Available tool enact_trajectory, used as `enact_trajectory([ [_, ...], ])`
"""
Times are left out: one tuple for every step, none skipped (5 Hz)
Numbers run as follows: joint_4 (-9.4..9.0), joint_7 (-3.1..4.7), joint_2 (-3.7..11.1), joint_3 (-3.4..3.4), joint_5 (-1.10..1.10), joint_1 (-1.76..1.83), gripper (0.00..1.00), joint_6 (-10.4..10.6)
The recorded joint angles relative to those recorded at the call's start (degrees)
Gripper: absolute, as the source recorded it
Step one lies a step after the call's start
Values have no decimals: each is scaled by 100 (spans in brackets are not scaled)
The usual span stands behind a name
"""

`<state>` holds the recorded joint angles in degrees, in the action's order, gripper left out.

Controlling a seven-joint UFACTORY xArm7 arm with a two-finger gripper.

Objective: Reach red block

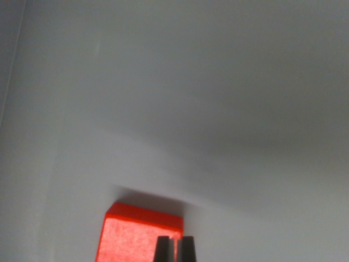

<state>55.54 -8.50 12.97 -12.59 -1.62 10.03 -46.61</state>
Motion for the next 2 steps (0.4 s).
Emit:
enact_trajectory([
  [0,0,0,0,0,0,0,0],
  [-144,-39,42,-40,-17,52,0,169],
])
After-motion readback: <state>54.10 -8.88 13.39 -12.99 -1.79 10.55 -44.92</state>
